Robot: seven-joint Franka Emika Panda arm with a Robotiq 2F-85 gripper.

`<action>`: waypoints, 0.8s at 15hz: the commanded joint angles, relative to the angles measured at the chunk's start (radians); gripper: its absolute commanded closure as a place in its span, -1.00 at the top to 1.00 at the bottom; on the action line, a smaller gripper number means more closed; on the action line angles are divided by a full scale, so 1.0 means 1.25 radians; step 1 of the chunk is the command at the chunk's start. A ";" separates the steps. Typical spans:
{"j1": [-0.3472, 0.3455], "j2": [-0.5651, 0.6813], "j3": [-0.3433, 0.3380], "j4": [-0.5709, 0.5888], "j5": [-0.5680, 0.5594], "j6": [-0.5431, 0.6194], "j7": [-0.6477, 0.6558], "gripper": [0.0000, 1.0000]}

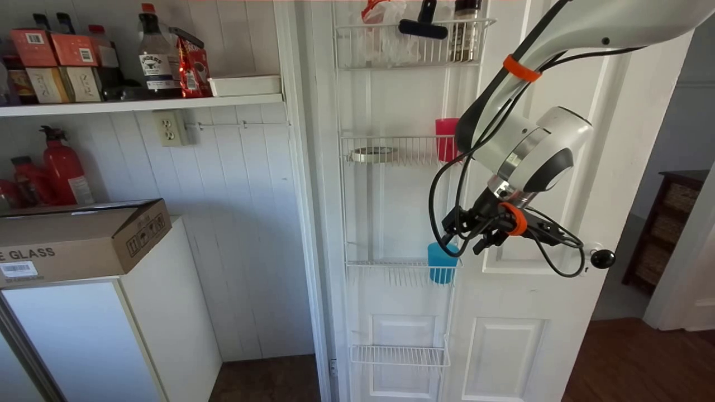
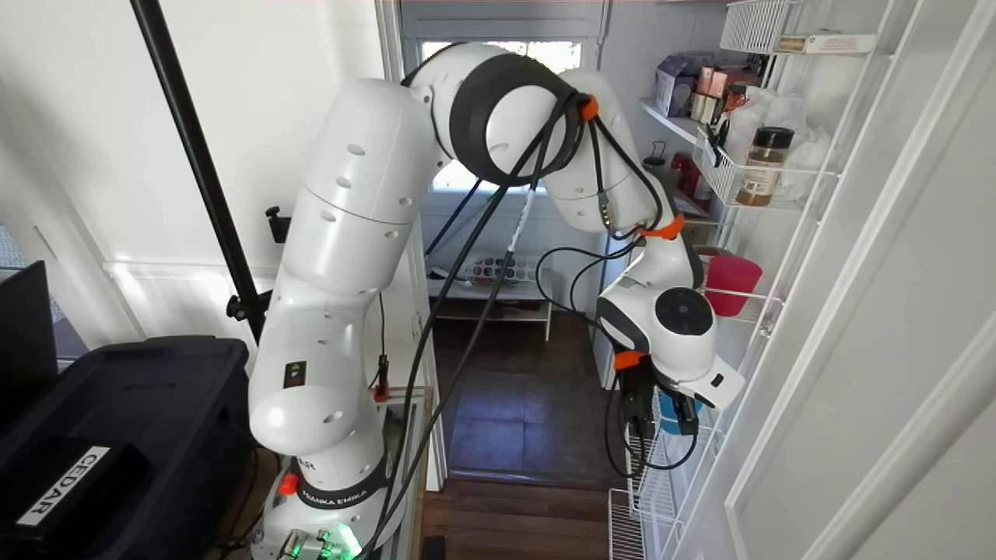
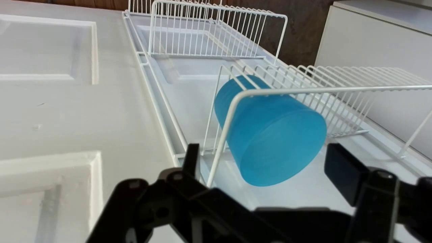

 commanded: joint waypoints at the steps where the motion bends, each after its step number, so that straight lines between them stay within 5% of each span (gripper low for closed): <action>1: 0.001 0.024 0.010 0.023 0.022 0.026 -0.016 0.69; 2: 0.001 0.025 0.010 0.022 0.022 0.022 -0.011 0.89; 5: -0.008 0.027 0.012 0.020 0.038 0.004 0.013 1.00; 12: 0.002 0.029 0.015 0.014 0.090 0.057 0.062 0.96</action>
